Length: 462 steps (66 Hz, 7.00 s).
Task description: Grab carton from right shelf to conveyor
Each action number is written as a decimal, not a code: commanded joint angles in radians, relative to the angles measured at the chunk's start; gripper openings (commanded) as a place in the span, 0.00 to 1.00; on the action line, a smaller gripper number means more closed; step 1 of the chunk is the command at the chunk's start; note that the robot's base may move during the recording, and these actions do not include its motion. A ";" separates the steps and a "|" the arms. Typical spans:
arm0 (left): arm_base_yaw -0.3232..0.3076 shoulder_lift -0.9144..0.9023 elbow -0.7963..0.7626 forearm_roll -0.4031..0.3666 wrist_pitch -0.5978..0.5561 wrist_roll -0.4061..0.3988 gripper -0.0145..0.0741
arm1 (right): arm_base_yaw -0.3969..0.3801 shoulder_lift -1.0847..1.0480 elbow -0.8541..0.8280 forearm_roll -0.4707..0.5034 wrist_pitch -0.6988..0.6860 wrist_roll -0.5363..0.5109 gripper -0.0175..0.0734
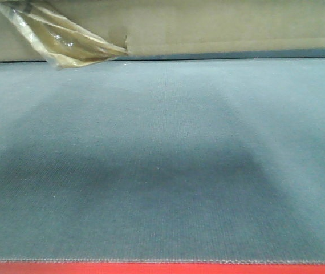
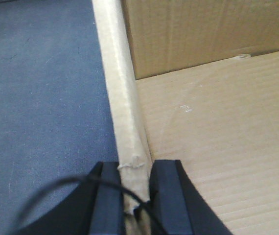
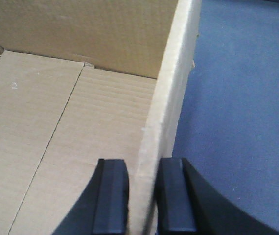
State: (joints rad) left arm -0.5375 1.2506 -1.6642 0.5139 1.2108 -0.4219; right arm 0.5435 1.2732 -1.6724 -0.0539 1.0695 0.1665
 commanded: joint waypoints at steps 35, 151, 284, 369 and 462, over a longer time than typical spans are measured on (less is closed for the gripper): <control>0.001 -0.009 -0.004 0.080 -0.001 0.011 0.15 | 0.000 -0.017 -0.003 -0.011 -0.031 -0.010 0.12; 0.097 0.453 -0.004 -0.057 -0.319 0.011 0.27 | -0.175 0.437 -0.003 -0.028 -0.142 -0.010 0.32; 0.507 -0.970 1.233 -0.391 -0.918 0.262 0.16 | -0.453 -0.980 1.345 -0.031 -0.868 -0.074 0.12; 0.595 -1.161 1.357 -0.599 -0.982 0.572 0.16 | -0.453 -1.219 1.348 -0.031 -0.853 -0.074 0.12; 0.555 -1.251 1.664 -0.535 -1.176 0.441 0.16 | -0.453 -1.219 1.348 -0.031 -0.861 -0.074 0.12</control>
State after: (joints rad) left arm 0.0220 0.0050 0.0012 -0.0250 0.0506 0.0264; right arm 0.0958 0.0605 -0.3262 -0.0749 0.2389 0.0968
